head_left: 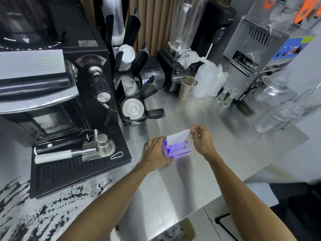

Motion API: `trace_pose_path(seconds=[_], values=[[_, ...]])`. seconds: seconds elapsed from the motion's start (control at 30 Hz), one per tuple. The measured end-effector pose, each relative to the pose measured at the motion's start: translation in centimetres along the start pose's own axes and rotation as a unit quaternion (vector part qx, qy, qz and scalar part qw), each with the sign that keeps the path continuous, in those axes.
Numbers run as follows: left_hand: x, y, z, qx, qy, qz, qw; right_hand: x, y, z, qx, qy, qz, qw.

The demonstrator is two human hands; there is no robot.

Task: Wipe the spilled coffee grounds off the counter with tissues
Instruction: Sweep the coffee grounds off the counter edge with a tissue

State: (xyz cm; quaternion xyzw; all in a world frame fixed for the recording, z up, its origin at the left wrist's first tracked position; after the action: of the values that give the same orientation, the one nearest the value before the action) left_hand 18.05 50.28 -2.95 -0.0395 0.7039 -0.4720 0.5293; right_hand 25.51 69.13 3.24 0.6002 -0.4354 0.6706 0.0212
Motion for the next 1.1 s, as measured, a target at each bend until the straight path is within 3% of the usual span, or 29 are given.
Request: trace_pose_path(seconds=[0.1, 0.2, 0.3, 0.43, 0.6, 0.83, 1.0, 1.1], values=[[0.2, 0.0, 0.2, -0.001, -0.001, -0.001, 1.000, -0.1, -0.1, 0.5, -0.005, 0.033, -0.056, 0.998], [0.3, -0.1, 0.4, 0.001, -0.002, -0.001, 1.000, 1.1, 0.0, 1.3, 0.064, 0.023, -0.059, 0.996], [0.5, -0.2, 0.6, 0.003, -0.008, 0.005, 1.000, 2.2, 0.6, 1.5, 0.130, -0.083, 0.053, 0.987], [0.9, -0.5, 1.4, 0.007, -0.011, 0.011, 1.000, 3.2, 2.0, 1.1, 0.156, -0.222, 0.216, 0.938], [0.7, -1.5, 2.7, 0.001, -0.001, 0.021, 1.000, 4.6, 2.7, 1.0, 0.213, -0.100, 0.200, 0.951], [1.6, -1.7, 3.7, 0.015, -0.008, 0.024, 1.000, 4.9, 2.7, 0.7, 0.250, -0.064, 0.224, 0.940], [1.9, -1.7, 3.5, 0.015, -0.002, 0.003, 1.000, 5.8, 0.4, 1.0, 0.199, -0.005, 0.023, 0.980], [1.9, -1.7, 3.3, 0.012, -0.001, 0.002, 1.000, 6.8, -1.2, 1.2, 0.158, 0.028, -0.085, 0.983]])
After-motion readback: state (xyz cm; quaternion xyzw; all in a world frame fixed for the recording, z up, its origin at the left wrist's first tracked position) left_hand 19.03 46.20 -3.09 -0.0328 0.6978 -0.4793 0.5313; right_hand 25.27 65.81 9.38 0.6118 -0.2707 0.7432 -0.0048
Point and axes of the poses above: each hand's wrist, its own z-axis away from the middle knuckle, its own y-axis out of the palm, x = y × z, the point moved 3 cm from there along -z, towards the middle knuckle, and after that the axes turned 1 degree about -x, right-handed, at the moved point
